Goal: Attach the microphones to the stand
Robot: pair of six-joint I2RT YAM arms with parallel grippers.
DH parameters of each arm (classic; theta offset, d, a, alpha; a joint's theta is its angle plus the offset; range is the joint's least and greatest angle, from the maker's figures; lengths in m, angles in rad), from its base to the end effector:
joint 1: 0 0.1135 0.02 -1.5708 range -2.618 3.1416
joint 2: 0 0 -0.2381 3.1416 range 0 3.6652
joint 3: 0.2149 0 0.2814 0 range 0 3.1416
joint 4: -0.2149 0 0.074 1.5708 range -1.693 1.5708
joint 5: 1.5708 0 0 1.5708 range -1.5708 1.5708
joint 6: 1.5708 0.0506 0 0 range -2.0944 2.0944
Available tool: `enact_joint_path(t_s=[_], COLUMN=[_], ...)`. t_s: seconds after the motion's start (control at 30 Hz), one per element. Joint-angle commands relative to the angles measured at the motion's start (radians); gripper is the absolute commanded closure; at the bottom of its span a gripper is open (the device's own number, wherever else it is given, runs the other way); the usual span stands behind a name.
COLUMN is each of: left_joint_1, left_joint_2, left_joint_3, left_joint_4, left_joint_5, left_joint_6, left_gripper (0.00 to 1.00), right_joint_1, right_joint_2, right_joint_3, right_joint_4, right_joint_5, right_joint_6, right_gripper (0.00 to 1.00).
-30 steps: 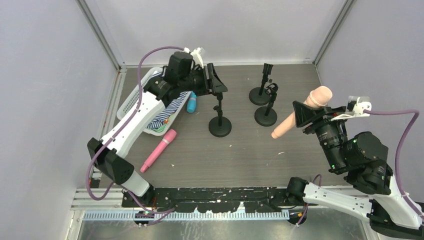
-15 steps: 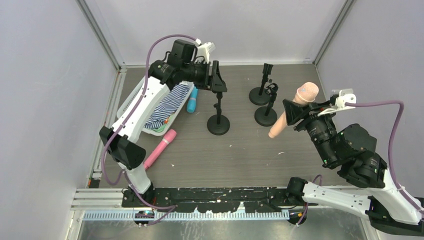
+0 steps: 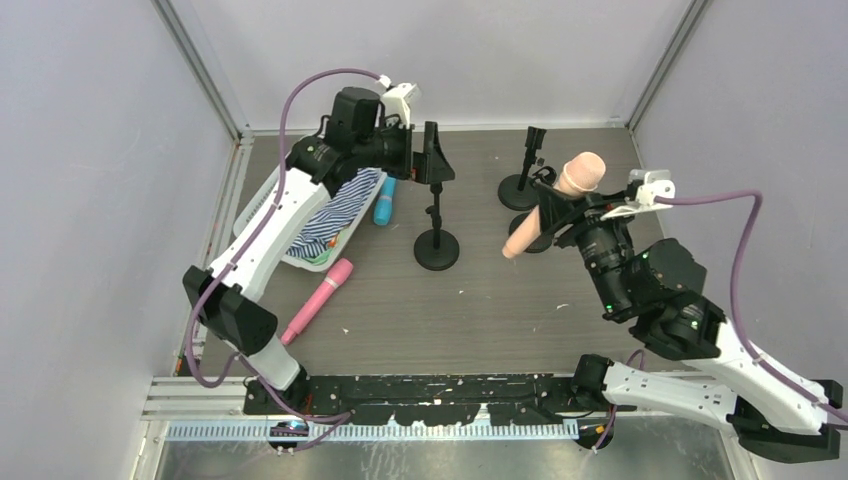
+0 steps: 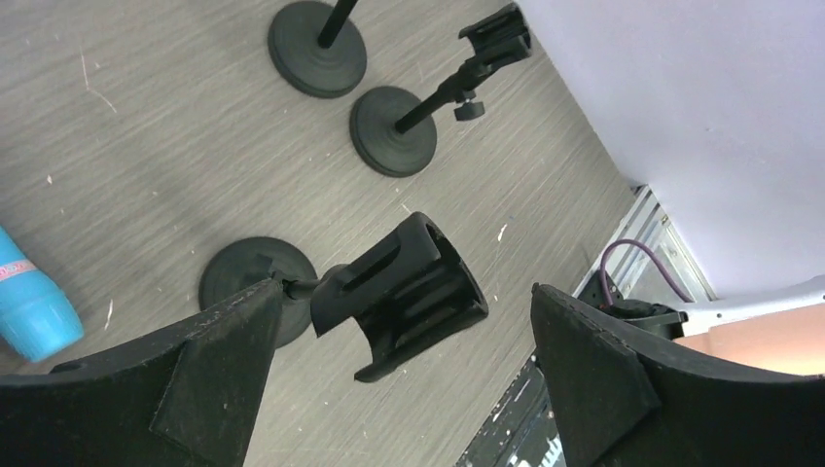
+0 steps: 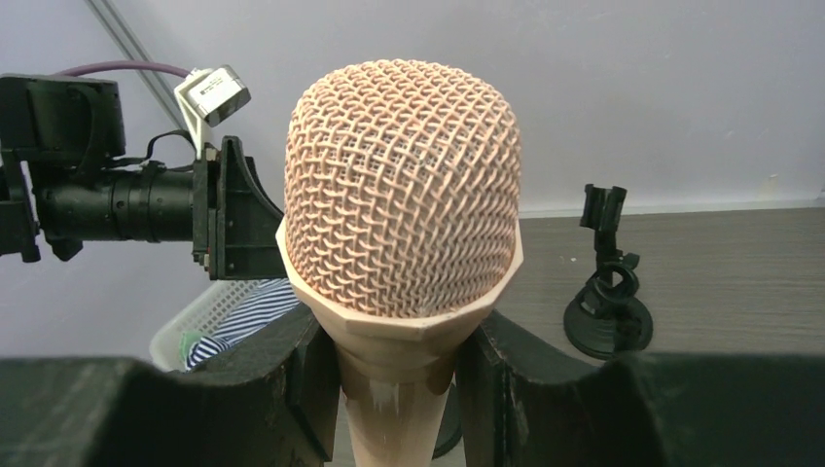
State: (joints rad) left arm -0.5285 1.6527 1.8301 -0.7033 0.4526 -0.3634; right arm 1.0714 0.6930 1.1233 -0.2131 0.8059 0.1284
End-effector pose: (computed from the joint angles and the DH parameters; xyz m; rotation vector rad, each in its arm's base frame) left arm 0.3367 -0.2222 0.3984 0.4683 2.1511 -0.9954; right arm 0.1126 0.1301 0.4583 0.0235 1.4357 0.4451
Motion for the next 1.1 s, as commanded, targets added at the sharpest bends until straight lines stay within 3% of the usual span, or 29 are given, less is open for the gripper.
enact_joint_path(t_s=[0.0, 0.23, 0.37, 0.6, 0.8, 1.07], left_joint_1=[0.004, 0.003, -0.012, -0.188, -0.274, -0.368], left_joint_2=[-0.132, -0.396, -0.487, -0.563, -0.502, -0.294], left_joint_3=[-0.086, -0.535, -0.701, -0.902, -1.055, -1.031], left_joint_4=[0.233, 0.677, 0.808, 1.043, 1.390, 1.629], left_joint_5=[-0.010, -0.172, -0.312, -0.603, -0.807, -0.939], left_joint_6=[-0.019, -0.090, -0.130, 0.031, 0.063, 0.193], left_gripper=[0.00, 0.00, 0.00, 0.03, 0.10, 0.12], right_joint_1=[0.001, 0.002, 0.002, -0.005, -0.064, -0.246], right_joint_2=[0.028, 0.065, 0.094, 0.165, 0.198, 0.177], right_joint_3=[-0.063, -0.167, -0.214, -0.208, -0.165, -0.105], right_joint_4=[0.288, 0.546, 0.689, 0.888, 0.840, 0.588], right_joint_5=[0.007, 0.021, 0.029, 0.075, 0.133, 0.017], right_joint_6=[-0.005, 0.016, -0.014, -0.099, -0.090, 0.062], right_gripper=[0.99, 0.99, 0.99, 0.96, 0.99, 0.99])
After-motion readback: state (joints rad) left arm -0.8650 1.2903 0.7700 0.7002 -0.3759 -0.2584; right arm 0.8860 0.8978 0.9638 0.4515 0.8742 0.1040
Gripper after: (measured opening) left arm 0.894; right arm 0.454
